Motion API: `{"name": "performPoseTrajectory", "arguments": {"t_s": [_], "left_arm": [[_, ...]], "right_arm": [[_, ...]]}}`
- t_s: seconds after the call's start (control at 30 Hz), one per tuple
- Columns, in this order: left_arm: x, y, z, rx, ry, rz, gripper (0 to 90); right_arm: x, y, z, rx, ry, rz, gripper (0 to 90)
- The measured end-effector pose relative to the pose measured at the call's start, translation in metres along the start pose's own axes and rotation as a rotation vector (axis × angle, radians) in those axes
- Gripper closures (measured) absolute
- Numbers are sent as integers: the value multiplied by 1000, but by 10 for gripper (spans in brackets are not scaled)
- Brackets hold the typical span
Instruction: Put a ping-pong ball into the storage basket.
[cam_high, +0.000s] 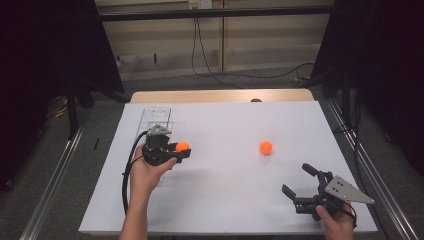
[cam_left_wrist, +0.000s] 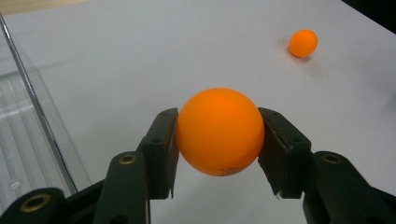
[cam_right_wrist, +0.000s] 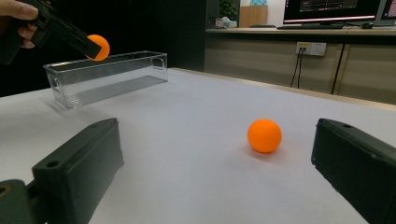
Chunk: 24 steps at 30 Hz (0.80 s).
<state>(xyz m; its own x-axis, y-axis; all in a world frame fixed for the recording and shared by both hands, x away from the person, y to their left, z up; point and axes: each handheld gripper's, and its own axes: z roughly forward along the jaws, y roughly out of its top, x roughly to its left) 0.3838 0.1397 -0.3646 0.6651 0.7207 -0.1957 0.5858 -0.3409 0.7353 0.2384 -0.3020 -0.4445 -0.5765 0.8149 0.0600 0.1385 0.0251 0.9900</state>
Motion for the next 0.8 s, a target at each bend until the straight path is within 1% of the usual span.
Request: {"name": "performPoseTrajectory", "arguments": {"t_s": [0.07,0.13,0.2,0.23,0.3,0.4,0.53,0.57,0.6,0.63,0.7,0.77,0.8], "left_arm": [[0,1,0,-3,-1,-3,510],[1,2,-1,1,1,3,510],[2,3,-1,-5,3,-7,510],[3,3,-1,-3,8,-3,510],[5,4,-2,-8,12,-7,510],[7,5,-3,-15,11,-17,510],[8,6,-3,-7,19,-13,510],[8,6,-3,-8,17,-20,509],[9,6,-3,-4,17,-12,509],[9,6,-2,-3,18,-14,510],[9,7,-2,-9,20,-22,509],[9,8,-2,0,18,-14,510],[10,9,-2,-3,13,-15,509]], "right_arm": [[0,0,0,0,0,0,15],[0,0,0,1,1,-1,15],[0,0,0,0,0,1,15],[0,0,0,0,1,1,15],[0,0,0,0,1,-1,15],[0,0,0,0,2,1,15],[0,0,0,0,3,0,15],[0,0,0,0,3,1,15],[0,0,0,0,2,1,15],[0,0,0,0,2,1,15],[0,0,0,-1,3,1,15],[0,0,0,-1,4,0,15],[0,0,0,-1,3,0,15]]}}
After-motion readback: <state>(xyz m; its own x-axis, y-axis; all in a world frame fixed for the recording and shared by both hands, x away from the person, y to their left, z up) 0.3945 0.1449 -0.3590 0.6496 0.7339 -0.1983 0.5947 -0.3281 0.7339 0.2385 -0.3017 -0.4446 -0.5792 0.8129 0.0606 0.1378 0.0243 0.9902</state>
